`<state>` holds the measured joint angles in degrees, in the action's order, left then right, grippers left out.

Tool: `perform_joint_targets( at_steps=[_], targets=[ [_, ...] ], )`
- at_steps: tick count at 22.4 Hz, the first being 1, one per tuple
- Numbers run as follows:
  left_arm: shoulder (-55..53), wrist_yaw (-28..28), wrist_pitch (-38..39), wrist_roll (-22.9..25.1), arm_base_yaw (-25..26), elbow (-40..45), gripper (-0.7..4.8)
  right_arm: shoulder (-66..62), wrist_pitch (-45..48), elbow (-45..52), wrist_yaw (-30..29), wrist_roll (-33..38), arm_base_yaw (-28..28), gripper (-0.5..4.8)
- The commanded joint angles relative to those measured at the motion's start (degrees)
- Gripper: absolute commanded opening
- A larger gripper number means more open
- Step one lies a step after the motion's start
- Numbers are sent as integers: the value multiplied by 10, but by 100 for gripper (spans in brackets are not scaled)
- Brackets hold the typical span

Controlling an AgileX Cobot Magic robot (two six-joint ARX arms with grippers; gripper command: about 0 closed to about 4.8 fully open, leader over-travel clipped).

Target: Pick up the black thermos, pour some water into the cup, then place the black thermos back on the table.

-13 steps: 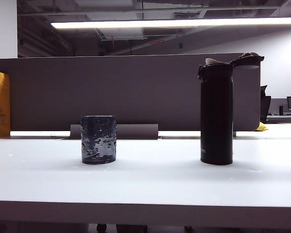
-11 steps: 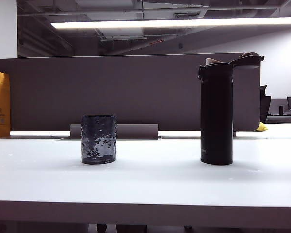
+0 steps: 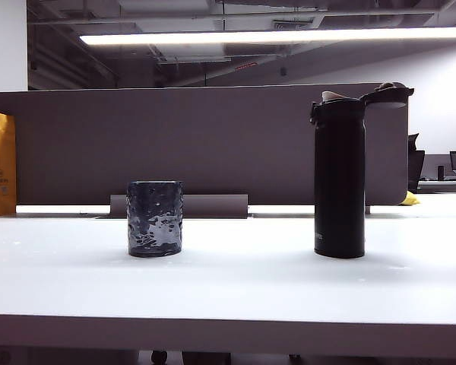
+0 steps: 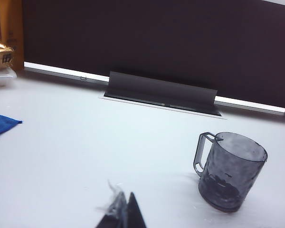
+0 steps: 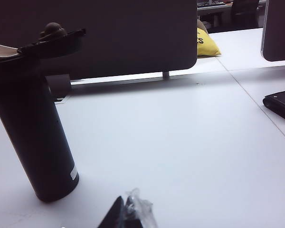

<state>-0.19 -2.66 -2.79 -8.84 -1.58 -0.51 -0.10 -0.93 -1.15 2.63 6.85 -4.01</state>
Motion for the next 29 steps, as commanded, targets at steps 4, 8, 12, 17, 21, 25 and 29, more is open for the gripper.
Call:
perform_joint_targets(
  at_steps=[4,8,12,17,21,25,29],
  targets=[
    [0,-15,-21,-90,-1,-46,49,0,4,-42,-23,-1,-1,77],
    [-6,-25,-20,-70,-1,-85,479,-16,-31,-134,8,-1,-1,479],
    [-33,-39,-30,-51,-2,-121,479,-65,-44,-221,13,-5,-1,479],
    [-122,-116,-61,-50,-2,-182,479,-156,-38,-304,-12,-30,-1,479],
    [-240,-149,-105,-46,-2,-266,479,-243,-4,-374,-40,-17,-1,479],
    [-364,-170,-107,-47,-19,-357,479,-326,10,-438,-101,16,-2,479],
    [-469,-225,-106,-50,-75,-414,479,-362,7,-441,-112,35,-30,479]
  ],
)
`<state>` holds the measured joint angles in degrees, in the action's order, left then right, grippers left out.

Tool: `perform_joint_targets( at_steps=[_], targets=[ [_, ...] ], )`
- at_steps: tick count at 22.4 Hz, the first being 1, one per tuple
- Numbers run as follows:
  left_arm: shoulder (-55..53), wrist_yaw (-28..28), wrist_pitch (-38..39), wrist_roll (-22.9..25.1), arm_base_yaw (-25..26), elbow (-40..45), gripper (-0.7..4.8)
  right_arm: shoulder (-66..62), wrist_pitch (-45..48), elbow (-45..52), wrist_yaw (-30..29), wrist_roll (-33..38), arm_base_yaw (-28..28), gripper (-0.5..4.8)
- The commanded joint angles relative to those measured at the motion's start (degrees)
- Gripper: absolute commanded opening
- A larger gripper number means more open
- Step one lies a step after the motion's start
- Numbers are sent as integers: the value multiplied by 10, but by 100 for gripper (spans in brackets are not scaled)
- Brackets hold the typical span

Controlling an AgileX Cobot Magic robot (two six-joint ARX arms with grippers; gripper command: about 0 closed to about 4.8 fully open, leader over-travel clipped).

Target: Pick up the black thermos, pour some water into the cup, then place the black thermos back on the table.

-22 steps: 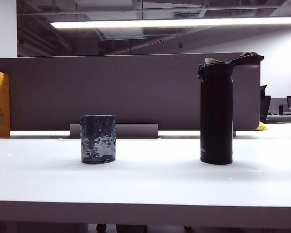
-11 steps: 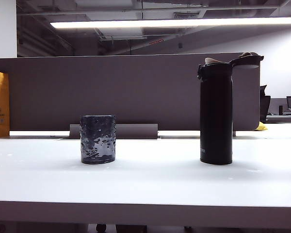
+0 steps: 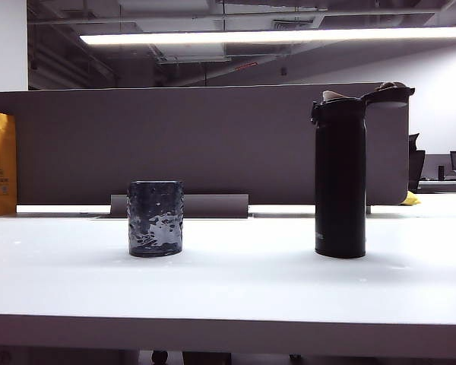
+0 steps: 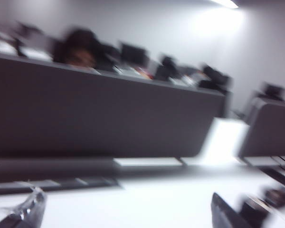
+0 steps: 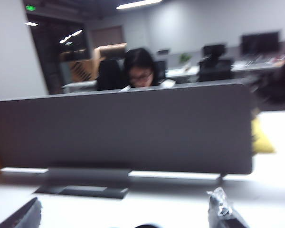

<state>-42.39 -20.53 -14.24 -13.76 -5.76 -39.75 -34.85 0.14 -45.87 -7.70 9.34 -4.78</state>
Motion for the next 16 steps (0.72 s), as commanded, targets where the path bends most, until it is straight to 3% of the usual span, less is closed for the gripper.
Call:
perform_joint_targets(
  at_steps=[1,4,8,11,14,16],
  targets=[
    [-64,-49,9,1,-50,-28,479,-21,-3,13,-7,9,-38,479],
    [-102,-27,5,27,-111,-37,479,-31,11,53,24,-3,-92,479],
    [-138,29,5,128,-200,-37,479,-38,96,152,78,-78,-171,479],
    [-169,59,4,210,-238,-37,479,-68,193,221,117,-79,-204,479],
    [-204,75,4,223,-265,-37,479,-127,271,264,118,-78,-207,479],
    [-221,78,4,201,-270,-37,479,-177,305,273,118,-65,-207,479]
  ],
)
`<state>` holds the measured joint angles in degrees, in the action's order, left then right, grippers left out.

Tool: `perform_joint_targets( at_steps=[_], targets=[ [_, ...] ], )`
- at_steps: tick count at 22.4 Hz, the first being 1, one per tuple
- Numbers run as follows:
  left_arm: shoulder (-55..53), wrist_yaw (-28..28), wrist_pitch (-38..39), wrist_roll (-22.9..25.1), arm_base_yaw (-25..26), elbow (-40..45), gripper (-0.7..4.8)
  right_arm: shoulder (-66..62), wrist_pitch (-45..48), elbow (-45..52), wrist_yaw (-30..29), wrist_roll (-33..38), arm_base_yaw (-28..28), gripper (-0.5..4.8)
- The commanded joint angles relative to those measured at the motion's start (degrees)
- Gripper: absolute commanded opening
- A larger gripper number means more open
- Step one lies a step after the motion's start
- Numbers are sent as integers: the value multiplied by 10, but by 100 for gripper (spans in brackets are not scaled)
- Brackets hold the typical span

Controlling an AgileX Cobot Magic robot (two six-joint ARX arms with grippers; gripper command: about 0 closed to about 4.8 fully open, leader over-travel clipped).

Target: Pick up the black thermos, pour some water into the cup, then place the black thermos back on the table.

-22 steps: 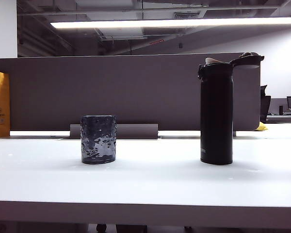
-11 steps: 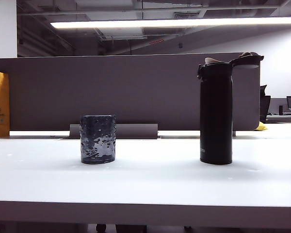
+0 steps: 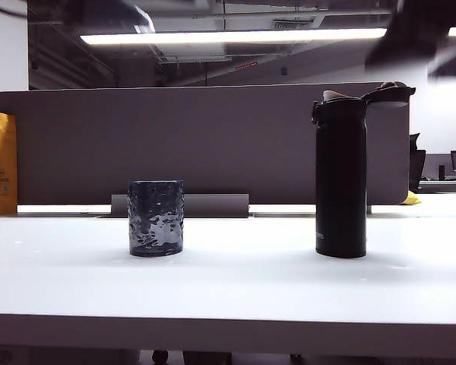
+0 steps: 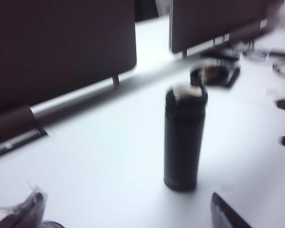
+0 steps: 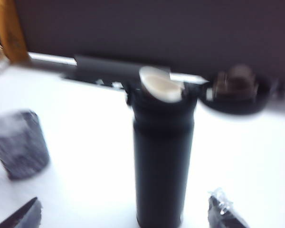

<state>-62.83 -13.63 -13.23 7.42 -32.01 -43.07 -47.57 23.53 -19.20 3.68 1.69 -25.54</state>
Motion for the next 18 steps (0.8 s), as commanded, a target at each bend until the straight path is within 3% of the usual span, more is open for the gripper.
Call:
perform_joint_targets(
  at_steps=[1,4,8,18],
  targets=[
    [-26,8,-7,-26,-8,-3,479,-87,92,6,5,21,0,479],
    [-44,9,-11,-54,-8,-3,479,-180,184,5,5,44,1,479],
    [-59,25,-9,-54,-7,-3,479,-308,320,-12,6,43,1,479],
    [-60,24,-6,-42,-7,-3,479,-508,355,-130,59,17,1,479]
  ],
)
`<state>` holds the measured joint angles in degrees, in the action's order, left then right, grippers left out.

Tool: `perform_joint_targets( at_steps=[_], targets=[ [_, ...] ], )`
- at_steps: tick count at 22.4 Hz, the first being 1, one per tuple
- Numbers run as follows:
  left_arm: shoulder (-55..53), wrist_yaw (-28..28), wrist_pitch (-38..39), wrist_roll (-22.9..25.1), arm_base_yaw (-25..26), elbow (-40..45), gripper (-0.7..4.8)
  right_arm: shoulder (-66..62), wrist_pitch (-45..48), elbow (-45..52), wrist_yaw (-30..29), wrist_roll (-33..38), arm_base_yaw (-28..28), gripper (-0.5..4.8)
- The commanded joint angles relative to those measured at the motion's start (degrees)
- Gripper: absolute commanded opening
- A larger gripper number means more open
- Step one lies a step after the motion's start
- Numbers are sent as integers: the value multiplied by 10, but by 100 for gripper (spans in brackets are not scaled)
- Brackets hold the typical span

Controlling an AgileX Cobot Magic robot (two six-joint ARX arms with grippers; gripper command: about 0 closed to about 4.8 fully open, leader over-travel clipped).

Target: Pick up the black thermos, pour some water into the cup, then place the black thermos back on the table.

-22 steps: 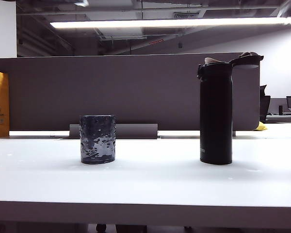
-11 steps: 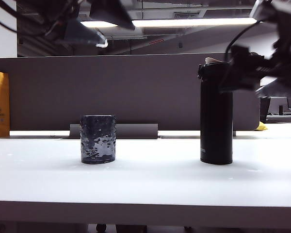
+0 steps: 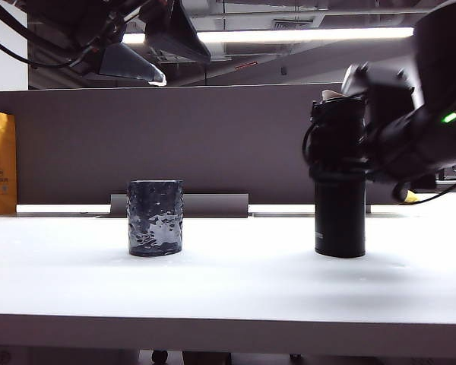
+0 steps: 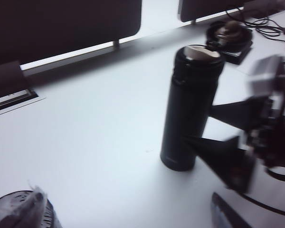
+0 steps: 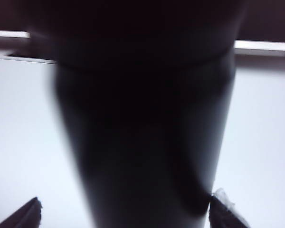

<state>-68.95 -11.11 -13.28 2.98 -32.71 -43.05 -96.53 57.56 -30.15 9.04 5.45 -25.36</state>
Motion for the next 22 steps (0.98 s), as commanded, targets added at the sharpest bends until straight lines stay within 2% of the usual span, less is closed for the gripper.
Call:
perform_joint_targets(
  at_steps=[1,12,15,19,20,21,22],
  targets=[
    [1,0,-5,2,0,-4,479,-29,14,-31,8,-34,-1,479],
    [1,0,21,2,0,-4,479,-74,16,-69,67,-42,-1,479],
    [1,0,38,2,0,-4,479,-106,64,-72,66,-42,0,479],
    [3,0,55,2,0,-4,479,-113,66,-99,63,-42,2,466],
    [3,0,60,2,0,-4,479,-113,55,-103,63,-42,2,413],
    [4,0,64,2,0,-4,479,-113,52,-103,63,-42,2,262],
    [4,0,65,2,0,-4,479,-113,52,-103,63,-42,2,137]
  ],
)
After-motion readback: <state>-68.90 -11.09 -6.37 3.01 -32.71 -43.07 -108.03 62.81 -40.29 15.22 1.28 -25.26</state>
